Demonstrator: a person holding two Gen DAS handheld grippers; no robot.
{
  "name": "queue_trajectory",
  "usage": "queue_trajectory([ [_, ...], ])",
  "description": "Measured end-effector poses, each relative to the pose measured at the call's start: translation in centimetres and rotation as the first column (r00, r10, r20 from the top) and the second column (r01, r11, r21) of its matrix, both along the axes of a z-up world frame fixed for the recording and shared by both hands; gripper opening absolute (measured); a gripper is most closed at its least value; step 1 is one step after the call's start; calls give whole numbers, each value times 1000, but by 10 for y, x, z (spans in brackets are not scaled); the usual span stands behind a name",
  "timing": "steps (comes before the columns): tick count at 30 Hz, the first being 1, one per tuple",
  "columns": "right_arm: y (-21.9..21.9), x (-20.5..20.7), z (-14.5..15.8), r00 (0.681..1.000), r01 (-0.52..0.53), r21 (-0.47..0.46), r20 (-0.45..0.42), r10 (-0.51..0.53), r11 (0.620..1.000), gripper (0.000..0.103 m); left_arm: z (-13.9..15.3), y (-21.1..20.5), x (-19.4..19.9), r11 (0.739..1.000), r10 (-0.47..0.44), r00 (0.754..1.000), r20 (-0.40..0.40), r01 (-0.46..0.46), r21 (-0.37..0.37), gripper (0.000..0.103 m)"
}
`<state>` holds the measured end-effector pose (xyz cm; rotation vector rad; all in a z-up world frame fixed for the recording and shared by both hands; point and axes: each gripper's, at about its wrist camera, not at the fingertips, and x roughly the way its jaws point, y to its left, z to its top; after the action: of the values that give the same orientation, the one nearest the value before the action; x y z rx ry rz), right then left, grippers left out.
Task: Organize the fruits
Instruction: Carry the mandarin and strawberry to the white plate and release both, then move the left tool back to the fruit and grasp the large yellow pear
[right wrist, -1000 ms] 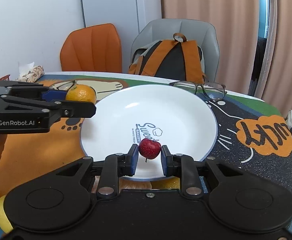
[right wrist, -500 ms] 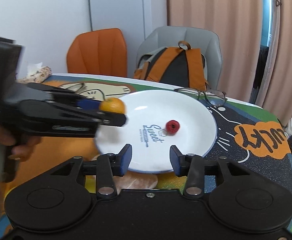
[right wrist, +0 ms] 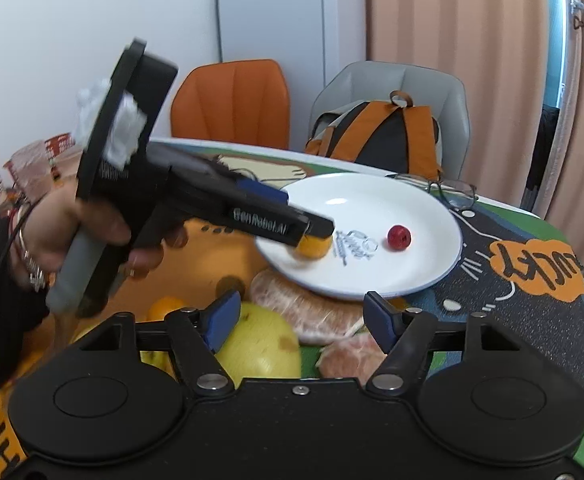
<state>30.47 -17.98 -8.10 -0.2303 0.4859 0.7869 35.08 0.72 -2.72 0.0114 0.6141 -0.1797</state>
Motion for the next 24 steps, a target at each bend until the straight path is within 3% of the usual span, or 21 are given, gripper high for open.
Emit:
queue_trajectory([
  [3, -2, -5, -4, 1000, -7, -6, -8, 7, 1000, 74, 7, 2, -9, 1000, 9, 1000, 28, -9, -16, 86],
  [5, -3, -7, -7, 1000, -10, -7, -14, 10, 1000, 76, 12, 3, -16, 1000, 3, 999, 45, -2, -14, 91],
  [13, -6, -16, -10, 1000, -26, 2, -7, 26, 1000, 95, 23, 4, -41, 1000, -2, 999, 44, 3, -28, 98],
  [24, -5, -23, -15, 999, -40, -11, -9, 40, 999, 100, 27, 15, -89, 998, -11, 999, 30, 13, -67, 98],
])
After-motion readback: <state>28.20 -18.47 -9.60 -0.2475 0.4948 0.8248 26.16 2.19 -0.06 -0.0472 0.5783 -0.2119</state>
